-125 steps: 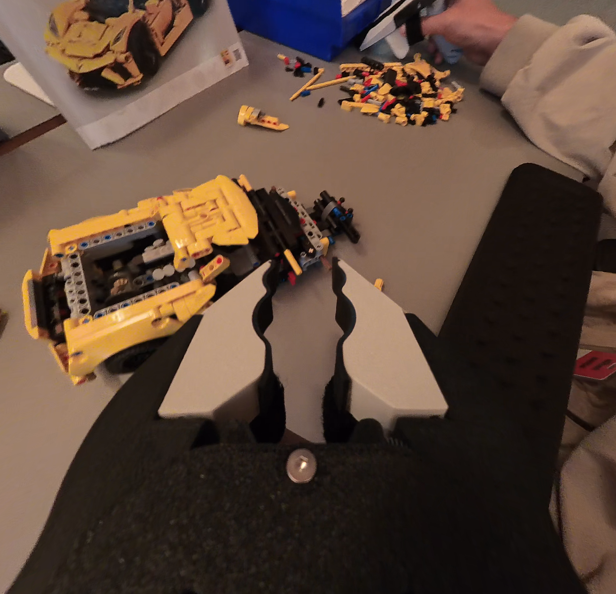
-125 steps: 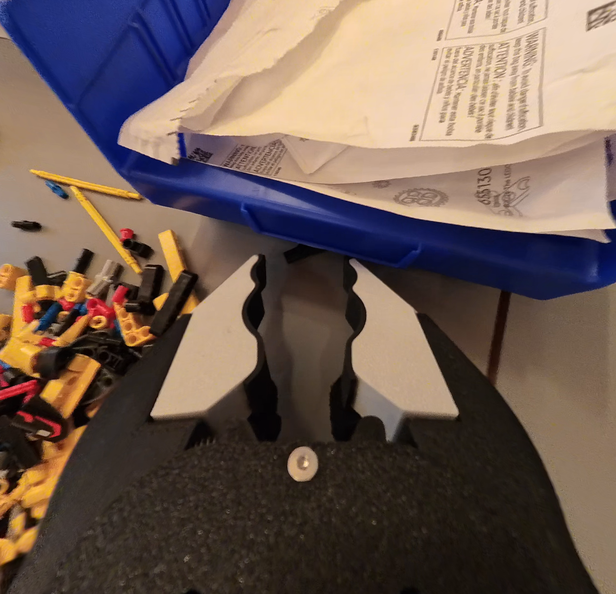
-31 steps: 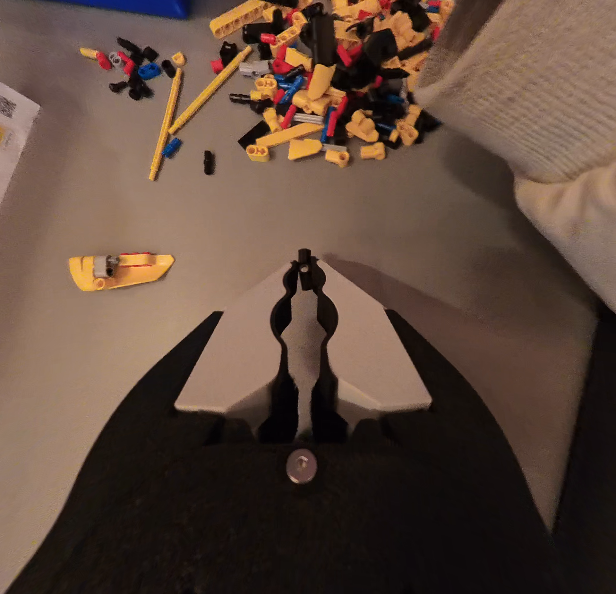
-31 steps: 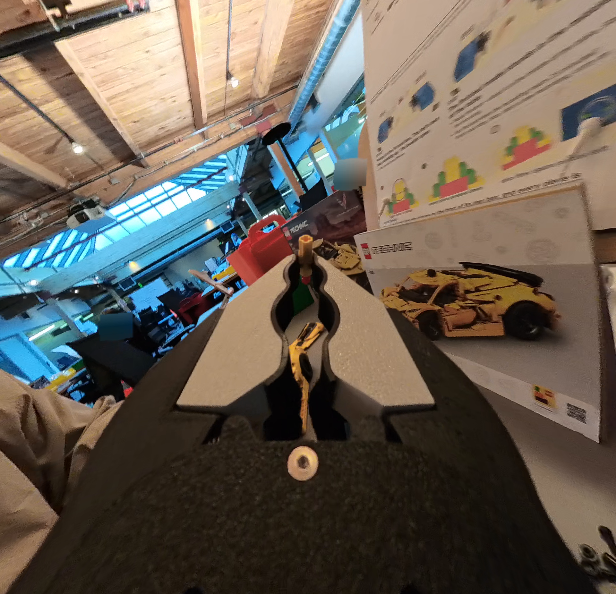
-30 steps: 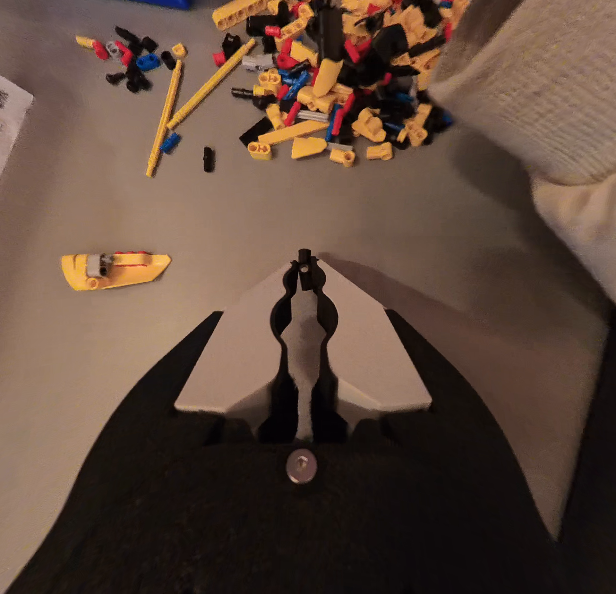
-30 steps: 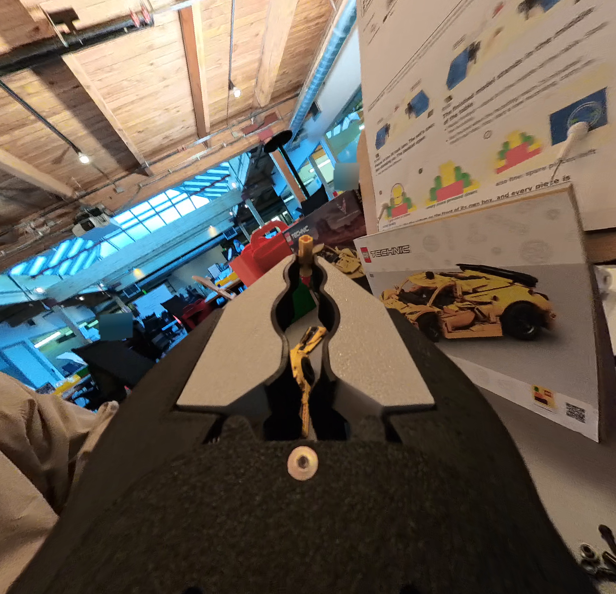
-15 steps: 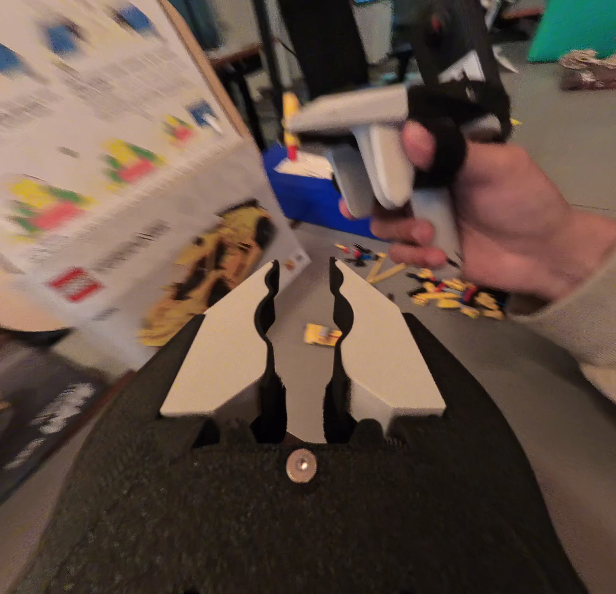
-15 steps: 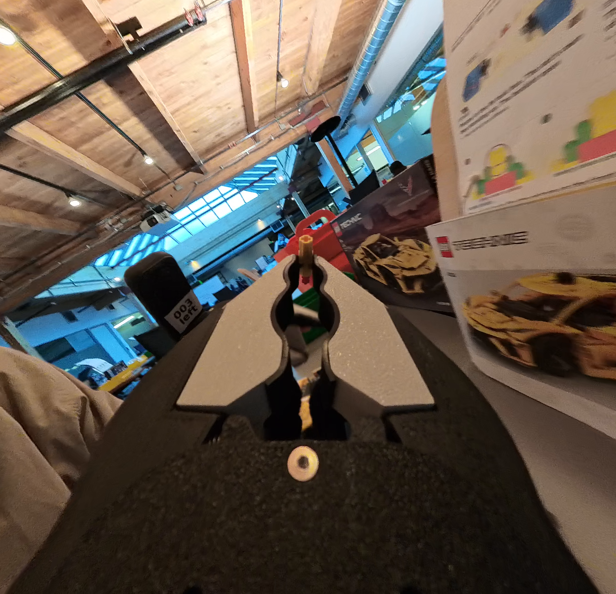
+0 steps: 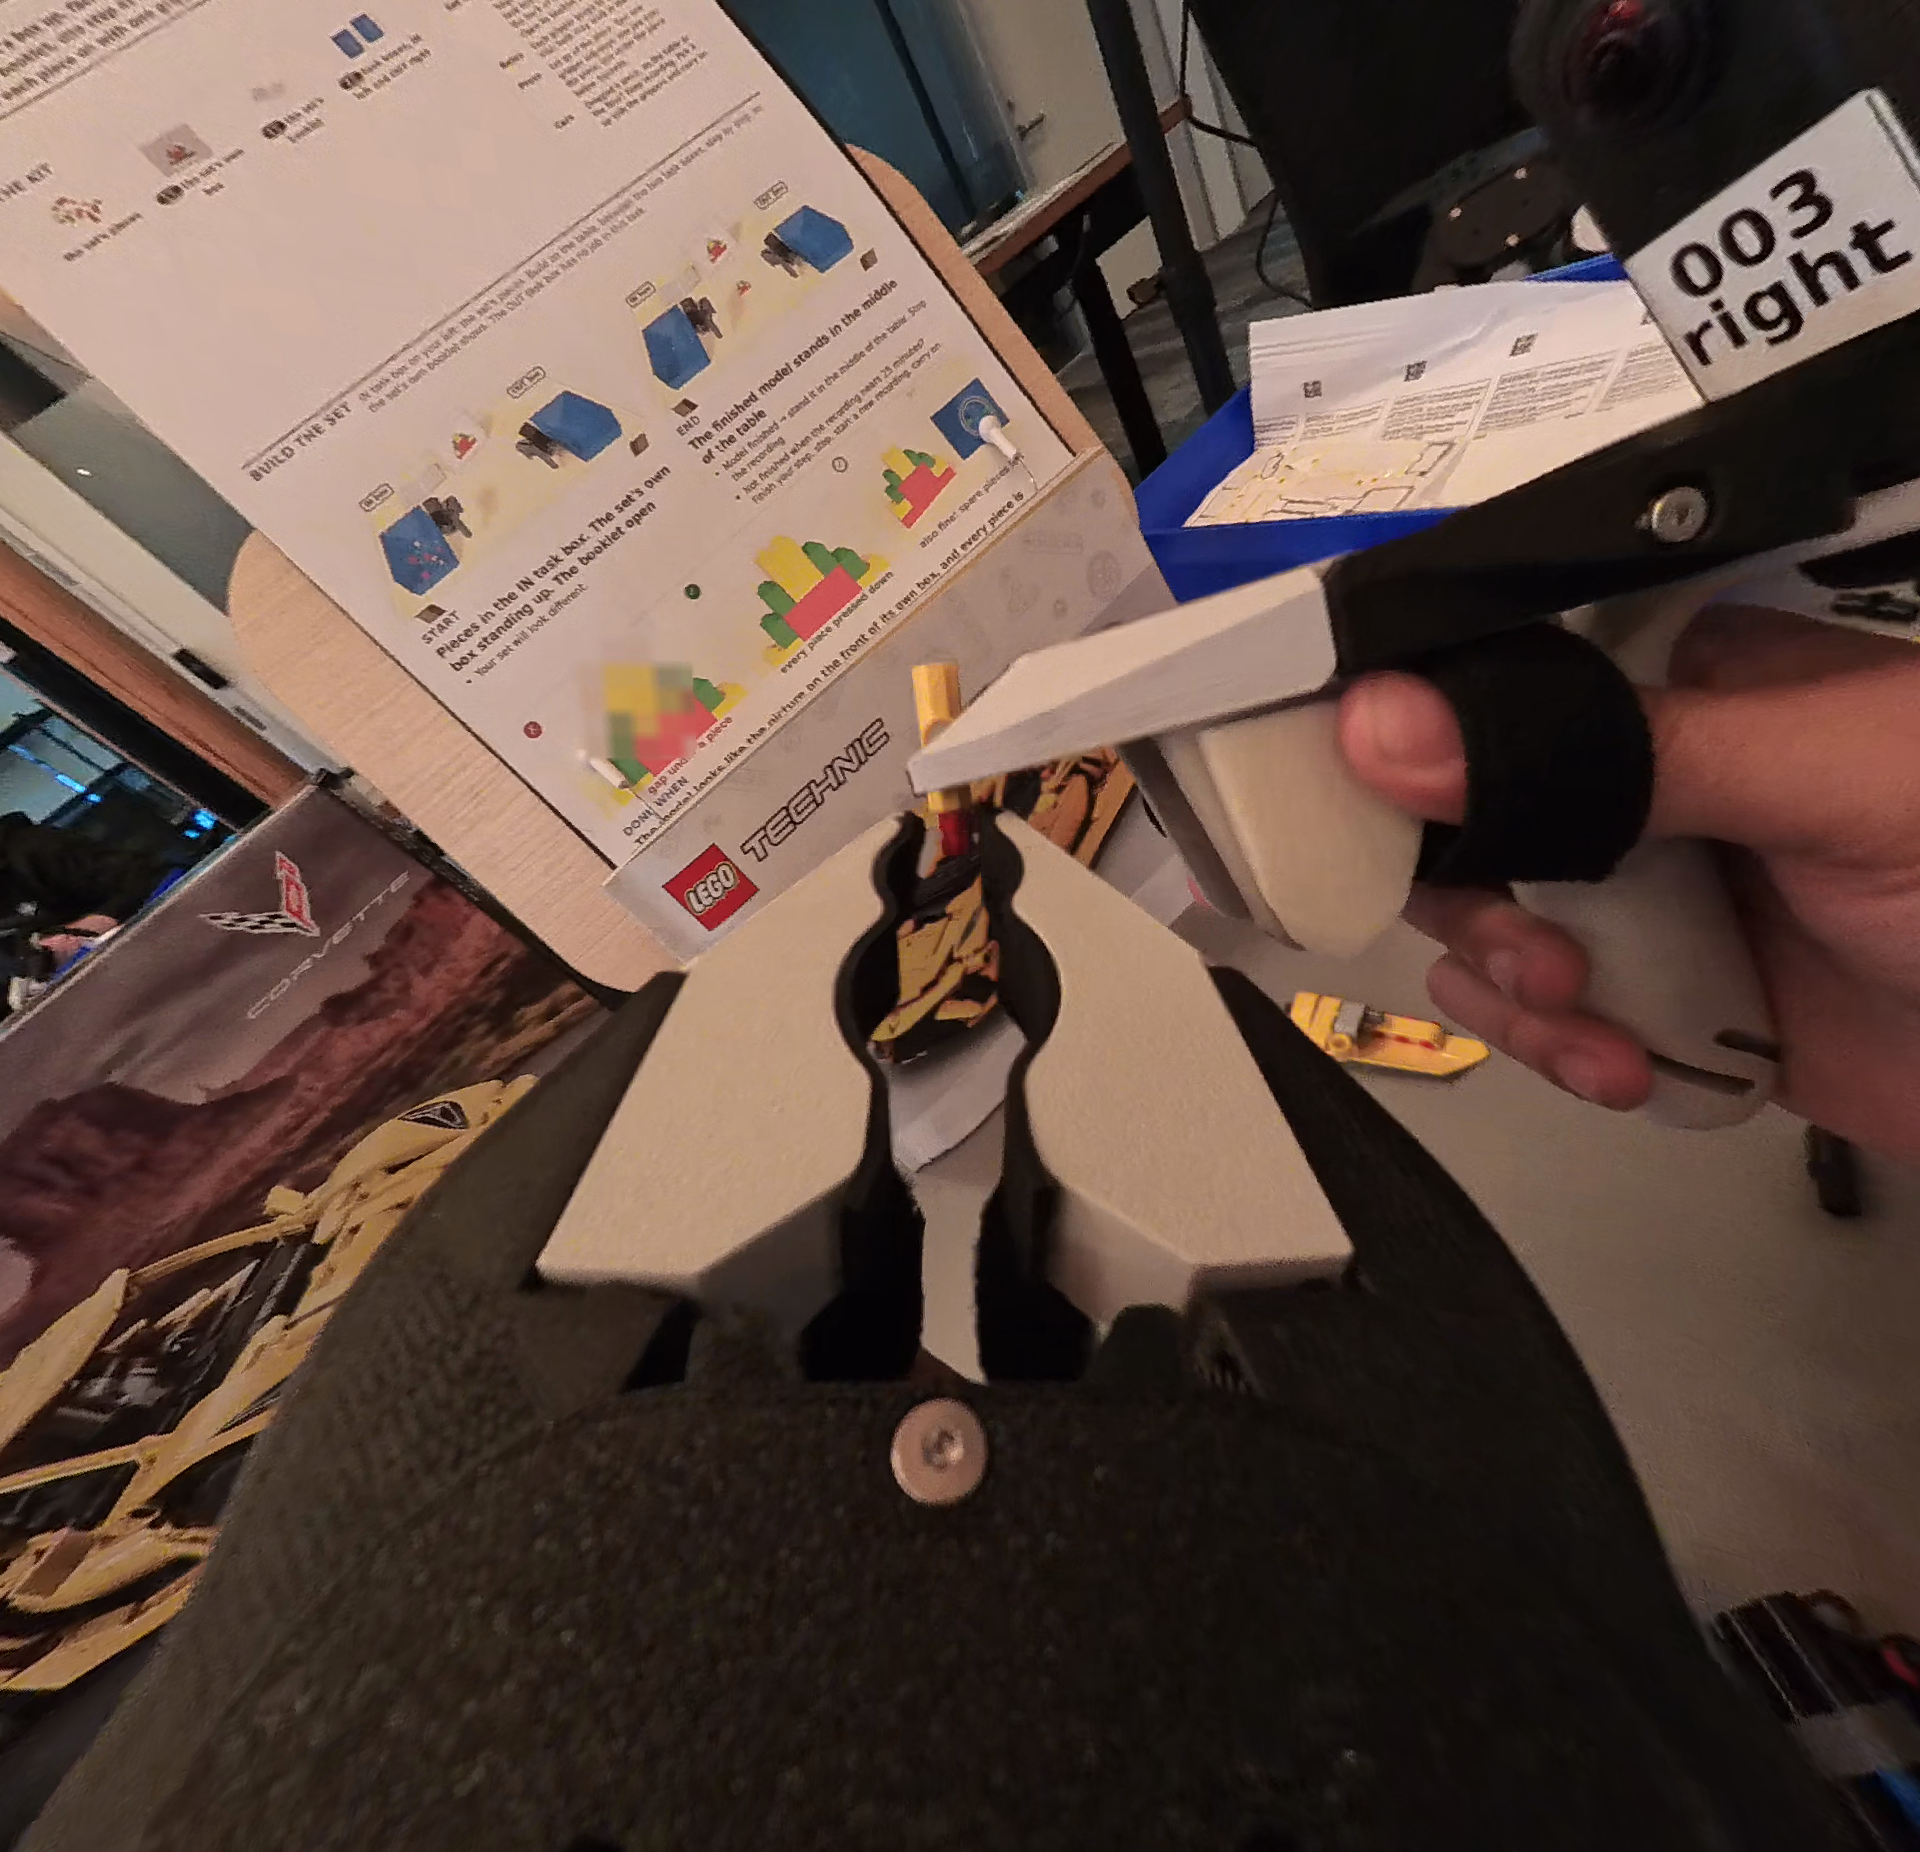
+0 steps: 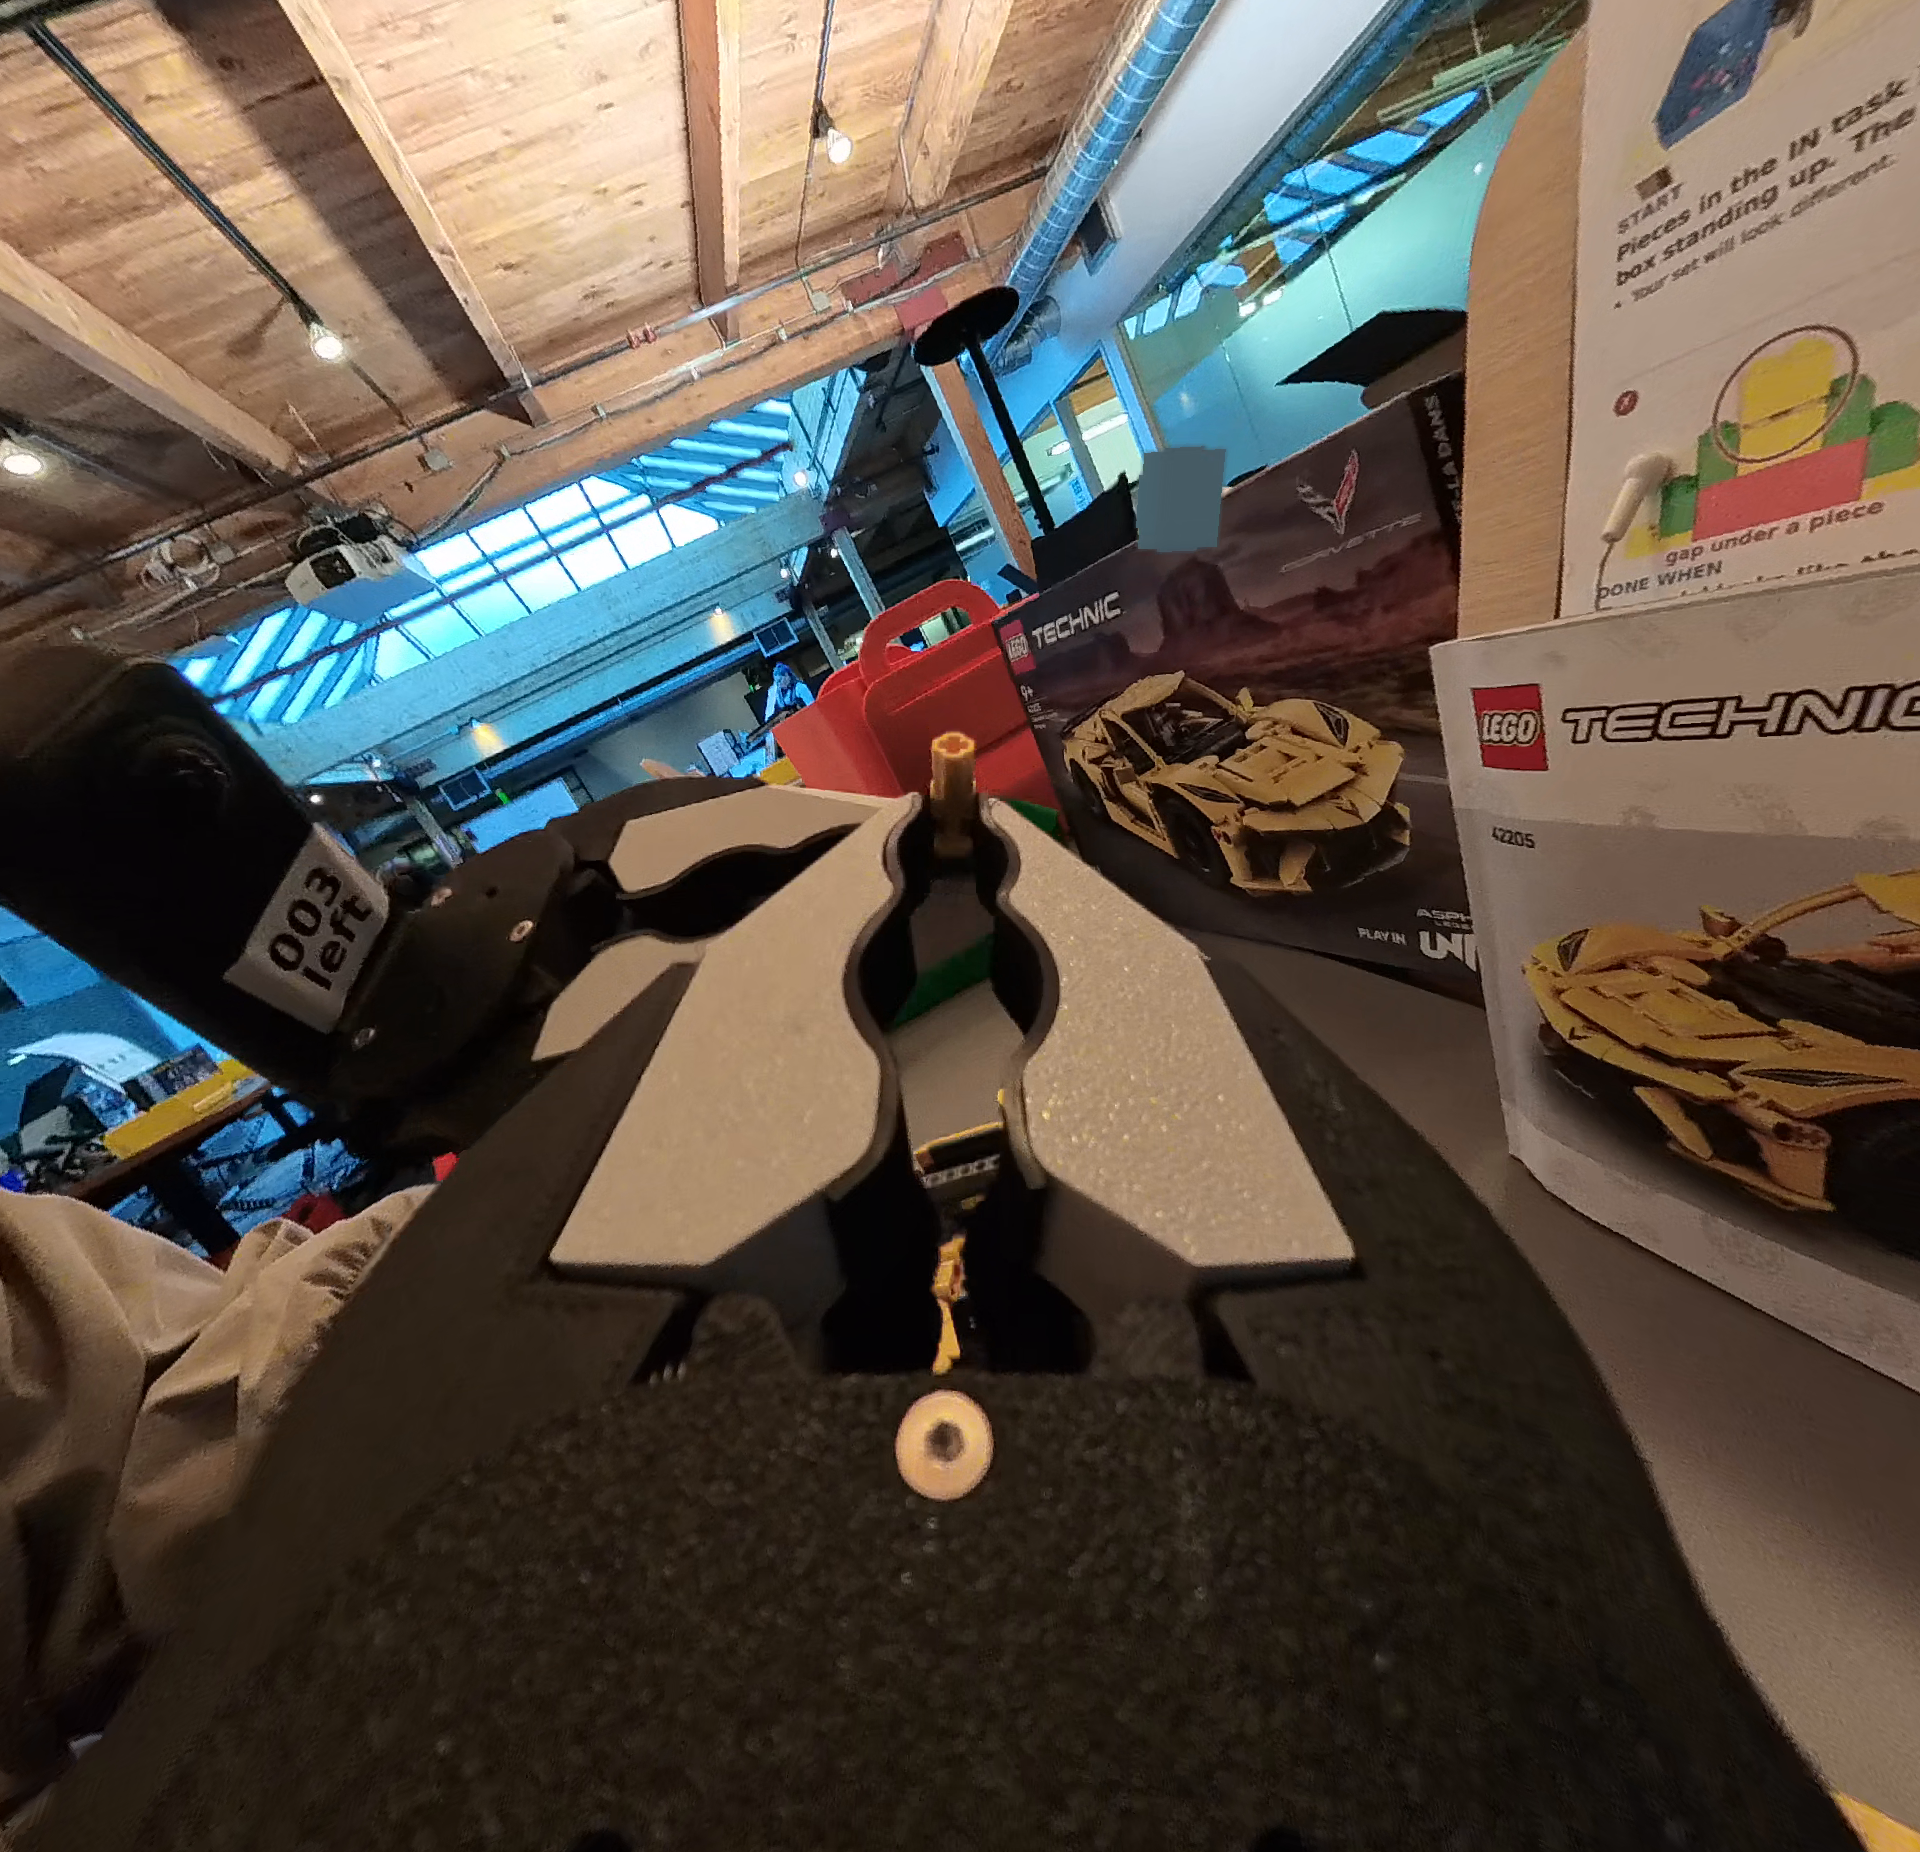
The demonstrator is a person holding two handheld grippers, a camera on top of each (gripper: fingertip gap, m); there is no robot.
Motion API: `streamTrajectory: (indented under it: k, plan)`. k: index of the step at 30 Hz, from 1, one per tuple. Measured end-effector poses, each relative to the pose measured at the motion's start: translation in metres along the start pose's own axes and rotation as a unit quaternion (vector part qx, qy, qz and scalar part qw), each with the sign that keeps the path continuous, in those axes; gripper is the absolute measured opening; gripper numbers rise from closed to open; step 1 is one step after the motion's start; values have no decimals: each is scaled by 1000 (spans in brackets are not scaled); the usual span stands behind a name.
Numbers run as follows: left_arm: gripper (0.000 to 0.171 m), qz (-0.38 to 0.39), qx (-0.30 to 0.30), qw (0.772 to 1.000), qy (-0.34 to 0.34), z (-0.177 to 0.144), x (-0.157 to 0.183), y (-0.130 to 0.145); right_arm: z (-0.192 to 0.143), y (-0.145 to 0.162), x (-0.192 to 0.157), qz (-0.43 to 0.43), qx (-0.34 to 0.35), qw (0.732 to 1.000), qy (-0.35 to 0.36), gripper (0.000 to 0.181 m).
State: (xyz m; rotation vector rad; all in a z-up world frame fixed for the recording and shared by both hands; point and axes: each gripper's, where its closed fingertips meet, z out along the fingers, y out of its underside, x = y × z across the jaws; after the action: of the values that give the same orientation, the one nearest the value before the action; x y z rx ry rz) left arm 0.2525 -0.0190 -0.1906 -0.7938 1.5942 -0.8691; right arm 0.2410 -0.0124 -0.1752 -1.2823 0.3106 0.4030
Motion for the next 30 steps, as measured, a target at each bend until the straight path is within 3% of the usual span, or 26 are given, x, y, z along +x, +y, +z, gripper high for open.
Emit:
streamTrajectory:
  k: [4,8,14,21,27,28,29,30]
  plan:
    - [4,11,6,1000,2,-2,1,-1,-1,-1,-2,4,14,1000,-9,5]
    - [2,25,15,1000,-5,-3,1,-2,-1,-2,-3,80,36,995,-42,5]
    - [2,30,18,999,-8,-6,1,-5,-2,-5,-6,120,46,989,-70,5]
    - [2,20,25,999,6,-9,3,-11,-5,-9,-10,75,49,994,-67,4]
    - [2,16,30,999,17,-12,5,-17,-7,-13,-15,105,58,988,-99,4]
    - [2,18,25,999,19,-12,6,-15,-9,-17,-13,118,78,985,-101,6]
    - [1,24,10,999,20,-12,7,-8,-34,-52,4,144,203,965,-83,5]
    - [1,25,7,999,19,-13,6,-3,-70,-78,24,191,269,939,-92,5]
